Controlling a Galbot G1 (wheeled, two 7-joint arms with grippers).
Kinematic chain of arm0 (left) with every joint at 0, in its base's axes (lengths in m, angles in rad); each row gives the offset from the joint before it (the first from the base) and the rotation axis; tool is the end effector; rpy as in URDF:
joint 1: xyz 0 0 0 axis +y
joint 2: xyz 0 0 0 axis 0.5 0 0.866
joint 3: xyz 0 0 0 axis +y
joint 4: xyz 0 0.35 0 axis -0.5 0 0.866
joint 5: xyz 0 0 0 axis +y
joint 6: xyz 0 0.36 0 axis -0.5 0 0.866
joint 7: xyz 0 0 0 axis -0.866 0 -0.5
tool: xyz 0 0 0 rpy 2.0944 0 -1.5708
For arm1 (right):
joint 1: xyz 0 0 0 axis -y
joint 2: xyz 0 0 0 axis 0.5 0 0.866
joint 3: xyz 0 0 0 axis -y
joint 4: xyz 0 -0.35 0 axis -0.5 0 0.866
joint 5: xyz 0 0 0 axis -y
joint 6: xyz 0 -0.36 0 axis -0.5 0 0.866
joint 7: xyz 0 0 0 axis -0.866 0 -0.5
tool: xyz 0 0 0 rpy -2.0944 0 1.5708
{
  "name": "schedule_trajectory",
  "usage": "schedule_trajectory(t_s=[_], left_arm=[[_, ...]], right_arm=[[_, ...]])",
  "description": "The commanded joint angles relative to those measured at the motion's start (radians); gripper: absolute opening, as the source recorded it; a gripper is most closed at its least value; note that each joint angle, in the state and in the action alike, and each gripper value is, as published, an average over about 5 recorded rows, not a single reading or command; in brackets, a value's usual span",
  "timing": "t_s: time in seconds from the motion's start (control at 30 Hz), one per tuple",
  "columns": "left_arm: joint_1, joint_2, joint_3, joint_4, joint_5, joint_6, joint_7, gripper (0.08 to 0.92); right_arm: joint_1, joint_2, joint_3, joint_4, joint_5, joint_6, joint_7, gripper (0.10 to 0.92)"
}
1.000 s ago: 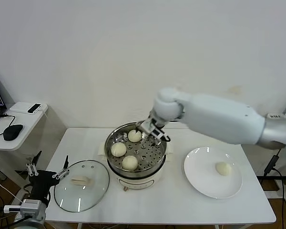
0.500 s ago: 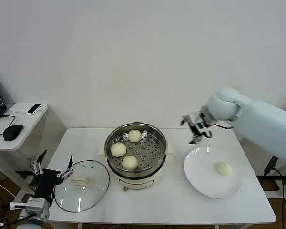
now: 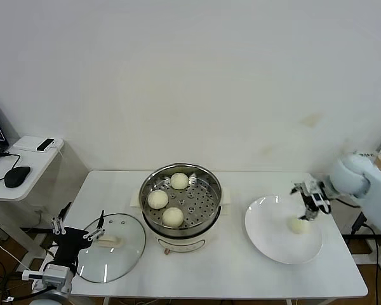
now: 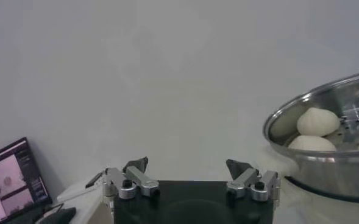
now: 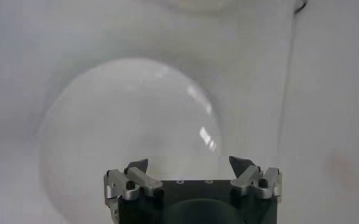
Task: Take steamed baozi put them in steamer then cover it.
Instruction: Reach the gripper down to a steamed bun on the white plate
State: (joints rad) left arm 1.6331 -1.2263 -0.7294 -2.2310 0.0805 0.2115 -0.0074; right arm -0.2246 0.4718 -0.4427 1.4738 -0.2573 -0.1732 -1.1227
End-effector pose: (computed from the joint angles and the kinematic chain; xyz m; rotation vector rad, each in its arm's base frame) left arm 0.1755 0.0983 -0.2389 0.0414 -2.9598 -0.7236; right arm 0.4592 -0.2088 -0.1484 1.1527 -1.4319 1.5097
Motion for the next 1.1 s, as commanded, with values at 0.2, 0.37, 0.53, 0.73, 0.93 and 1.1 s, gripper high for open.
schedule_trajectory(t_s=[0.2, 0.37, 0.53, 0.73, 0.93, 1.1], left_arm=[[0.009, -0.003, -0.001, -0.012, 0.012, 0.012, 0.0, 0.823], [0.016, -0.005, -0.006, -0.016, 0.015, 0.014, 0.0, 0.823], [0.021, -0.008, -0.014, -0.016, 0.016, 0.013, 0.0, 0.823], [0.023, -0.011, -0.019, -0.016, 0.016, 0.013, 0.0, 0.823], [0.022, -0.015, -0.02, -0.013, 0.016, 0.012, 0.0, 0.823], [0.021, -0.015, -0.018, -0.012, 0.016, 0.011, 0.0, 0.823]], right_arm=[[-0.283, 0.04, 0.229, -0.163, -0.153, 0.066, 0.01, 0.823], [-0.254, 0.107, 0.217, -0.213, -0.161, 0.065, 0.022, 0.823], [-0.212, 0.173, 0.191, -0.263, -0.169, 0.064, 0.031, 0.823], [-0.177, 0.22, 0.172, -0.298, -0.177, 0.056, 0.037, 0.823], [-0.151, 0.236, 0.154, -0.323, -0.185, 0.041, 0.042, 0.823], [-0.146, 0.238, 0.146, -0.322, -0.181, 0.023, 0.038, 0.796]])
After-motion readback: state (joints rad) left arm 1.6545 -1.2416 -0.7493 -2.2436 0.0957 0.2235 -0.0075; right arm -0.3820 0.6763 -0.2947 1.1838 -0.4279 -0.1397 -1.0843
